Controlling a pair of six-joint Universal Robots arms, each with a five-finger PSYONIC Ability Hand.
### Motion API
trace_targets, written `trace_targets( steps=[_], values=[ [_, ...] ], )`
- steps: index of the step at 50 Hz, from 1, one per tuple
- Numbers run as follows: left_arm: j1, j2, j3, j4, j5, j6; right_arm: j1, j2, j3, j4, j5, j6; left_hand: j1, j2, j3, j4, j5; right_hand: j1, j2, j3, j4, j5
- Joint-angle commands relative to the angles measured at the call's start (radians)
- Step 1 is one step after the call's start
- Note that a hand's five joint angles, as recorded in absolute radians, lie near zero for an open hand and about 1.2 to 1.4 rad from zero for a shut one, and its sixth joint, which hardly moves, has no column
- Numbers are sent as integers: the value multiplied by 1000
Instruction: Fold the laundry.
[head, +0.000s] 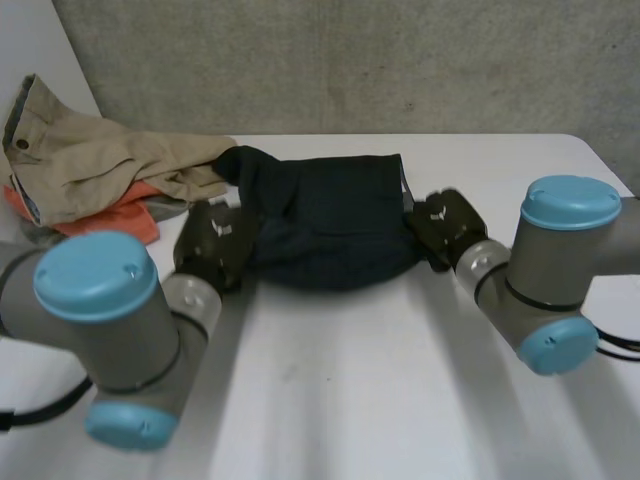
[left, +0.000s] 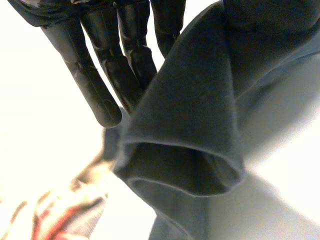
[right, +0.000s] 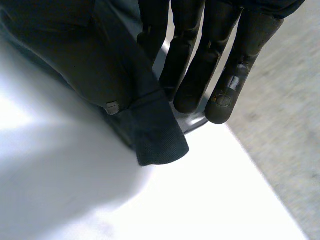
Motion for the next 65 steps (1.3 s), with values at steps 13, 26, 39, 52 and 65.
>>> trace_targets(
  steps=[13, 26, 39, 52, 65],
  values=[
    [-192, 244, -207, -720, -25, 47, -91, -444, 391, 697, -14, -345, 283, 198, 206, 195, 224, 419, 225, 205, 205, 228],
    [-47, 210, -71, -527, -27, 51, -93, -361, 382, 524, -55, -220, -802, -888, -880, -891, -862, 419, 225, 205, 205, 228],
    [-24, 195, 39, -197, 174, 53, -95, -364, 409, 473, -49, -219, -835, -920, -912, -923, -895, 419, 225, 205, 205, 228],
    [44, -186, 325, -244, 404, 220, -93, -395, 441, 443, -49, -217, -635, -720, -713, -724, -695, 419, 225, 205, 205, 228],
    [81, -290, 380, -326, 415, 456, -107, -397, 470, 427, -49, -217, -64, -149, -141, -152, -123, 419, 225, 205, 205, 228]
  ],
)
